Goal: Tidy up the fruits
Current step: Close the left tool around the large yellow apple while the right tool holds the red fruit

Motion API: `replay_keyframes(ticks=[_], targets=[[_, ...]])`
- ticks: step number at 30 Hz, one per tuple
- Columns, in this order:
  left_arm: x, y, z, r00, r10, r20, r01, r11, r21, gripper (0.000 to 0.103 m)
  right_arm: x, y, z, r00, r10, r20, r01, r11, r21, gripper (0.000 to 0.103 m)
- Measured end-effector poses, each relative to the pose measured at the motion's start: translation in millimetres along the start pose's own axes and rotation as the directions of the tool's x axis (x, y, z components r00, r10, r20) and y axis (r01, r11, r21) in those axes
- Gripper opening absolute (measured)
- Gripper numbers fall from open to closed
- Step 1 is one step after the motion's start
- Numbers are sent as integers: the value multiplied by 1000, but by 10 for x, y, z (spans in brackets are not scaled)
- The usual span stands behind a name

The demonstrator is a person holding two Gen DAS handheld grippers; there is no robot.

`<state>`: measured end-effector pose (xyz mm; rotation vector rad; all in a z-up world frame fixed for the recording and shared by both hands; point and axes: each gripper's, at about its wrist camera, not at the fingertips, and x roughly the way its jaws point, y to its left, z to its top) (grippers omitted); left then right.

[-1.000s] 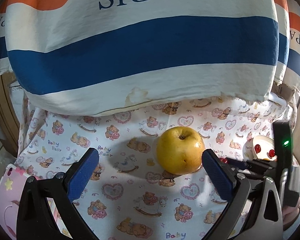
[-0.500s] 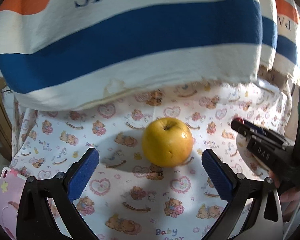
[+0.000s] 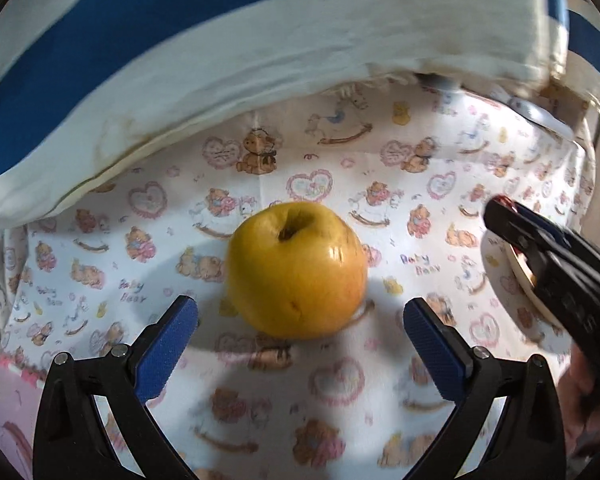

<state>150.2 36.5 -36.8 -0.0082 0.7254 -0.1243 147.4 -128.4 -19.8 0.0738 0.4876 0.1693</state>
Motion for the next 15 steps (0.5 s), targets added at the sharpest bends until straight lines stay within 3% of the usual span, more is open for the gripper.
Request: replay_keyframes(ticks=[7,15], targets=[[269,72,243,999,-9,-44,6,997,-78,102,58,-27,-7,1000,-9,-17,9,1000,9,28],[416,164,210,998,-52,-41,45,989,-144,97,98,-10,-6,999,-5,-36,5,1000,1,28]])
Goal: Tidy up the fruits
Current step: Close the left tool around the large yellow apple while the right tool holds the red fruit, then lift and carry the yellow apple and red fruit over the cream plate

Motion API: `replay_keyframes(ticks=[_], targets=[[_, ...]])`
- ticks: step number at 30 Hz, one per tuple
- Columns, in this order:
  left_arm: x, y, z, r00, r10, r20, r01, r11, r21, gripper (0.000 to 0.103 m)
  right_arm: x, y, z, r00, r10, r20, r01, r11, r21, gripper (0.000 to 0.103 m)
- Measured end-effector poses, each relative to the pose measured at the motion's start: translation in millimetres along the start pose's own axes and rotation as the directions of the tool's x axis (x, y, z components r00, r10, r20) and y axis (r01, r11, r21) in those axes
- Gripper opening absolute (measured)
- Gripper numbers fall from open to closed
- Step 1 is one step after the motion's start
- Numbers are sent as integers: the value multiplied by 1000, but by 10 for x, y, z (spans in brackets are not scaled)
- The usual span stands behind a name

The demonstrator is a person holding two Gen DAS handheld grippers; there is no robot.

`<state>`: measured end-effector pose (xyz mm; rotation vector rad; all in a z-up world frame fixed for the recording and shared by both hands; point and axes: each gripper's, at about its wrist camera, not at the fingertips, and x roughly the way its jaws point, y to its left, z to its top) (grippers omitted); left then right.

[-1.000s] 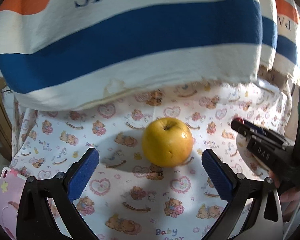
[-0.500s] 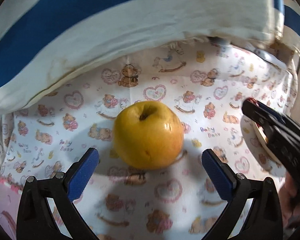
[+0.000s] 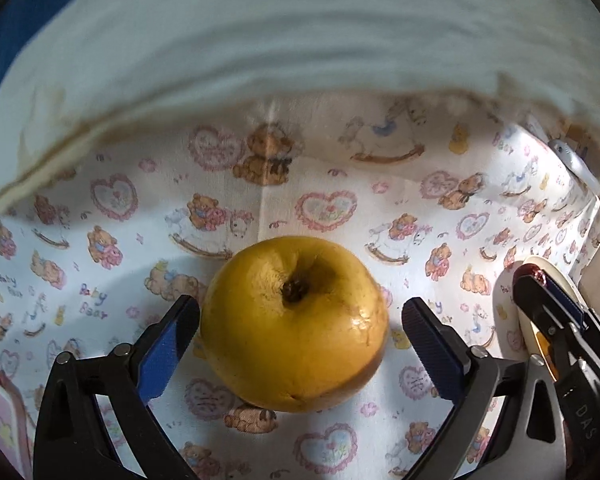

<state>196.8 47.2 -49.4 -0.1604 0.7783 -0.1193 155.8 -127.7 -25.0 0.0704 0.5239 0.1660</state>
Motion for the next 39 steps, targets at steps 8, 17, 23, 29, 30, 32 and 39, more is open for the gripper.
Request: replay_keyframes(ticks=[8,17,23,29,30,32,39], targets=[[77,-57,-48,1000,10,0,-10,1000,29,91,32,-27,3,1000,-7,-10,7,1000,10,28],[22,-117,-146,1000,17,26,-18,999,38,90,37,-27,3,1000,-11,-8,11,1000,13,28],[-403,-318,-274,974,-16,224,-22,986,164,89,-60,-29,-1,999,-20,46,20,1000,3,28],[-713,-452,-405,933,-97,348,25,978,206,89,-228,-154,40,993,-9,122,1,998,63,28],[-723,-450,-402,929,-94,357,19,978,209,89,-239,-173,46,992,-11,127,2,998,69,28],[-762,-454,-420,921,-90,378,7,977,215,89,-246,-189,53,992,-10,130,0,997,71,28],[-909,-358,-332,904,-107,414,33,983,182,89,-392,-171,156,986,2,165,-13,998,63,28]])
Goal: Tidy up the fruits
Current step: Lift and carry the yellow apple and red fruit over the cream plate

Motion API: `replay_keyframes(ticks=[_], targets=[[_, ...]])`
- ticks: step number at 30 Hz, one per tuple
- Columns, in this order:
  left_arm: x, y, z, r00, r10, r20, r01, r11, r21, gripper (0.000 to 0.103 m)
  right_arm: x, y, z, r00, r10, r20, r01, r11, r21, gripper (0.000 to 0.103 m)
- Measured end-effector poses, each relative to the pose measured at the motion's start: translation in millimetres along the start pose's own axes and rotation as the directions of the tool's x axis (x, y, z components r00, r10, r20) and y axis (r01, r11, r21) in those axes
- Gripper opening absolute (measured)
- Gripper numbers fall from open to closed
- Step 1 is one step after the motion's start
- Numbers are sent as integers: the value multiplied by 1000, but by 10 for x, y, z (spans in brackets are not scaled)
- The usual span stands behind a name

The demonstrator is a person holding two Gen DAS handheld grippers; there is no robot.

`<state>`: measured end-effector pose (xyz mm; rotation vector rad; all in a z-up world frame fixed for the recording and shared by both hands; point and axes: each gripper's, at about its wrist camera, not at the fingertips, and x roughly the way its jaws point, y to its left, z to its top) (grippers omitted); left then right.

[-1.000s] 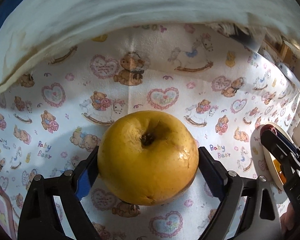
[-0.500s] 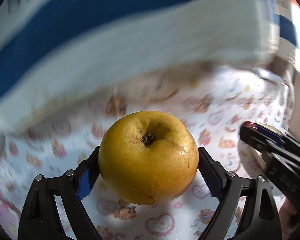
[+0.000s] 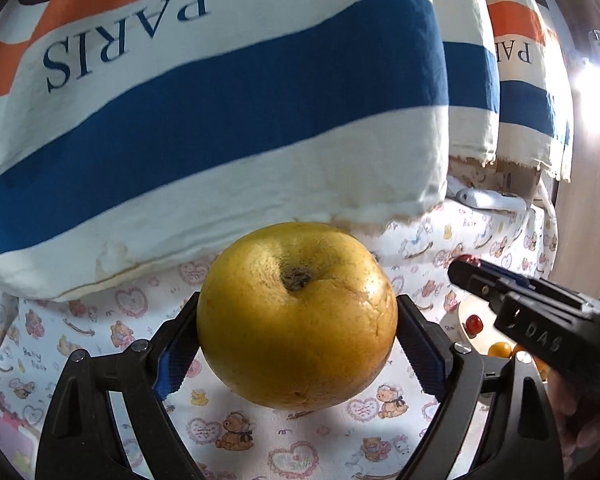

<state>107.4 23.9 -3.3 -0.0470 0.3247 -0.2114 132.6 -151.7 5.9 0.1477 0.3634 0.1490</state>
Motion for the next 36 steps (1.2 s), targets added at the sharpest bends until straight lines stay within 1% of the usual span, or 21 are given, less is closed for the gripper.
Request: replay_keyframes(ticks=[2,4,6,9,12,15,17,20,22,25,27,28,30,33,36], targets=[[7,-48,58,1000,8,-5,-8,1000,5,89,-46,7,68,1000,12,0,-12,1000,0,28],[1,-105,107,999,22,-26,-22,1000,2,89,-110,2,155,1000,22,0,-22,1000,-17,28],[-30,-165,155,999,8,-50,-8,1000,-6,89,-182,-27,225,1000,12,7,-11,999,-35,28],[-90,-377,197,997,1,-72,2,999,38,89,-334,-165,303,1000,13,21,-12,999,-46,28],[-143,-603,219,995,-38,-93,45,997,70,89,-503,-391,362,999,-11,40,14,998,-66,28],[-176,-805,233,988,-109,-109,115,992,54,89,-636,-681,397,996,-60,64,65,994,-87,28],[-168,-958,243,983,-140,-116,147,987,58,89,-694,-879,397,993,-94,72,101,991,-93,28],[-138,-1184,275,979,-169,-110,177,982,72,89,-741,-1154,385,990,-120,70,125,990,-69,28],[-105,-1279,312,975,-186,-118,195,979,66,89,-767,-1370,348,988,-138,65,141,990,-33,28],[41,-1477,367,967,-211,-140,221,973,61,89,-713,-1580,335,986,-162,29,162,987,-15,28],[113,-1592,392,961,-228,-154,240,969,60,89,-664,-1653,347,980,-200,-1,200,979,-26,28],[174,-1650,403,955,-246,-164,259,964,57,89,-647,-1707,356,979,-205,-17,205,979,-20,28],[323,-1756,414,939,-286,-191,299,953,42,89,-628,-1814,366,983,-175,-48,175,984,11,28],[556,-2023,416,935,-265,-236,288,955,67,89,-576,-1959,380,987,-132,-97,137,989,53,28],[725,-2216,369,929,-241,-281,281,953,113,89,-556,-2057,380,983,-143,-111,151,986,65,28]])
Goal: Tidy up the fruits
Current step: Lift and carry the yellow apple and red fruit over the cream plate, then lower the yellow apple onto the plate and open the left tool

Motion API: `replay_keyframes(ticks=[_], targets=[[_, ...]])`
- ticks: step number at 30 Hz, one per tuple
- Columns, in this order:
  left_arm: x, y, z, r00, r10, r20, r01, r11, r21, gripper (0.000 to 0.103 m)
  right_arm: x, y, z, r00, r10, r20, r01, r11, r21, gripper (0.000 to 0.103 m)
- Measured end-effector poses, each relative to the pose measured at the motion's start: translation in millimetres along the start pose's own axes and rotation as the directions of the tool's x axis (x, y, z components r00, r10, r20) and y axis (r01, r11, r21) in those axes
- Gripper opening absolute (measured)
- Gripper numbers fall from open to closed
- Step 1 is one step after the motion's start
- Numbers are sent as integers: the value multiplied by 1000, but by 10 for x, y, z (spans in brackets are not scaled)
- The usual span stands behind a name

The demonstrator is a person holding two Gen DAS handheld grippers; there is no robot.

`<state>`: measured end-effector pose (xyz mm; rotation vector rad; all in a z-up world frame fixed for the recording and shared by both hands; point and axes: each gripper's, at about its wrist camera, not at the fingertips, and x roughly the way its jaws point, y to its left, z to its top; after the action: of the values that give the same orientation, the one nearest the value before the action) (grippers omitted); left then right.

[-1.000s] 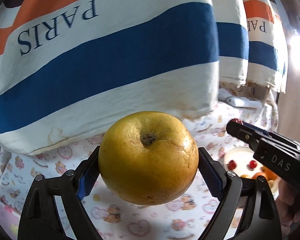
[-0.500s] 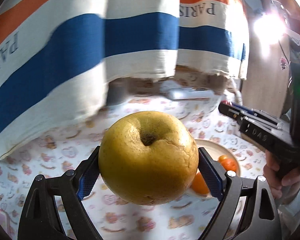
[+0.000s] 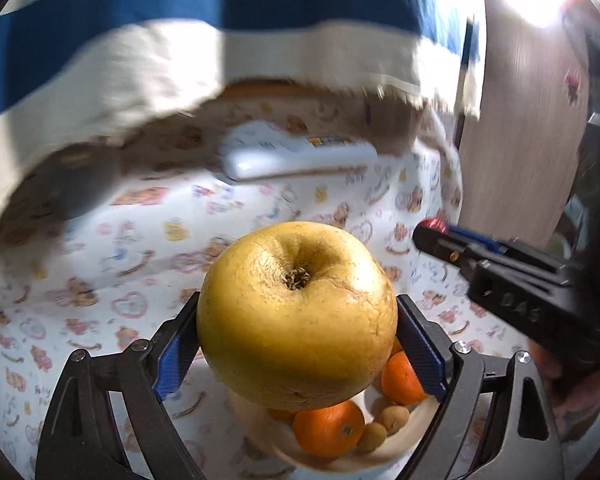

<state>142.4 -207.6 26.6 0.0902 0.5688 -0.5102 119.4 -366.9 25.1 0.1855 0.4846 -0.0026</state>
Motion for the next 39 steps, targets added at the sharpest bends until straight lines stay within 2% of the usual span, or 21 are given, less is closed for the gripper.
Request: replay_keyframes(ticks=[4,7,11,15,23,28,34,38,39], targets=[[291,-79,65,997,-3,-73,1,1000,-25,89,93,-193,19,999,-20,-44,23,997,78,28],[415,-93,116,996,-9,-89,5,999,-45,89,181,-380,1,996,-17,-83,29,988,150,28],[574,-206,183,993,82,-87,-80,996,30,89,308,-590,-57,993,-18,-120,45,974,222,28],[711,-193,189,987,110,-117,-104,993,54,89,309,-530,-78,993,-57,-99,74,981,177,28],[952,-104,39,979,96,-181,-90,995,40,89,293,-372,-100,994,-40,-97,54,989,137,28],[951,-9,36,978,73,-194,-74,997,2,89,354,-379,-122,992,-48,-116,64,988,137,28],[972,-45,-9,976,79,-204,-72,997,41,90,373,-375,-127,991,-49,-127,67,988,140,28],[1015,-68,-18,969,51,-242,-44,998,33,90,374,-379,-124,990,-55,-130,73,988,135,28],[1024,-63,-23,961,45,-272,-36,999,38,90,371,-376,-123,990,-58,-129,76,988,134,28]])
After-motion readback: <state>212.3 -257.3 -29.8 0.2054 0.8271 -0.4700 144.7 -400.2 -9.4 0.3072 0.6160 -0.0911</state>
